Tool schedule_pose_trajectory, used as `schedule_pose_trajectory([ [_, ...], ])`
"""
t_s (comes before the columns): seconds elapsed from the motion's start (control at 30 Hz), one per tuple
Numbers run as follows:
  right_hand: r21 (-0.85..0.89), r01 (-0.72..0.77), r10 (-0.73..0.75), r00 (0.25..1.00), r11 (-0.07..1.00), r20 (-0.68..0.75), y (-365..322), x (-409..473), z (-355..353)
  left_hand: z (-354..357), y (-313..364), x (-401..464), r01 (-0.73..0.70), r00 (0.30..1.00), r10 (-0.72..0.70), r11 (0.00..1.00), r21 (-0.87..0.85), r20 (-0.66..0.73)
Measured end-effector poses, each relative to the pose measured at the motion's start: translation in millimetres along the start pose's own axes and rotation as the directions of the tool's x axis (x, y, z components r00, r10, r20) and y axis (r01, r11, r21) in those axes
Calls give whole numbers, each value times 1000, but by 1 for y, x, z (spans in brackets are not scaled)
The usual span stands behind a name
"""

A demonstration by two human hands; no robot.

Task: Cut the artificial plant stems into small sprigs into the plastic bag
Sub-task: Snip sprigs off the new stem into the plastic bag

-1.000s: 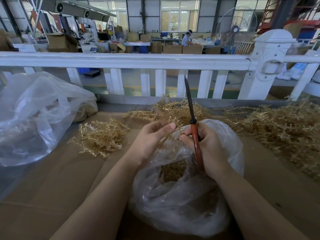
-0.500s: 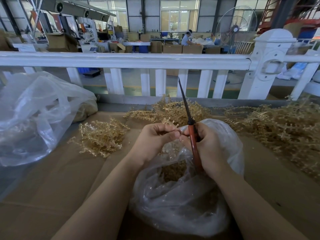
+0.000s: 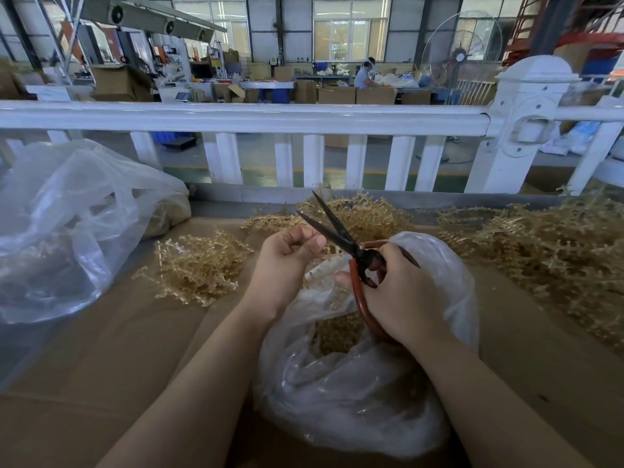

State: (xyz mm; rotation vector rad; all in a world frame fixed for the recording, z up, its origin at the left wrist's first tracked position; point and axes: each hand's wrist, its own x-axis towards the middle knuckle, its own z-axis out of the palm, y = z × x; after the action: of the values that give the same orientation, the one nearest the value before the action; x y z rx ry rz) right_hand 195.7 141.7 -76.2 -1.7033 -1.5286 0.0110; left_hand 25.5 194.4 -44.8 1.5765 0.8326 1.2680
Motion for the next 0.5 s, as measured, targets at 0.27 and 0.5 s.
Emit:
schedule_pose_trajectory([
  [0.27,-48,49,-47,998,998,47,1,0,-2,0,1,0,6,1000,-5,1000,26,-28],
  [0.5,-70,57,-56,998,996,15,-1,-1,-3,-2,2,-1,21,999,-20,998,57,-26],
])
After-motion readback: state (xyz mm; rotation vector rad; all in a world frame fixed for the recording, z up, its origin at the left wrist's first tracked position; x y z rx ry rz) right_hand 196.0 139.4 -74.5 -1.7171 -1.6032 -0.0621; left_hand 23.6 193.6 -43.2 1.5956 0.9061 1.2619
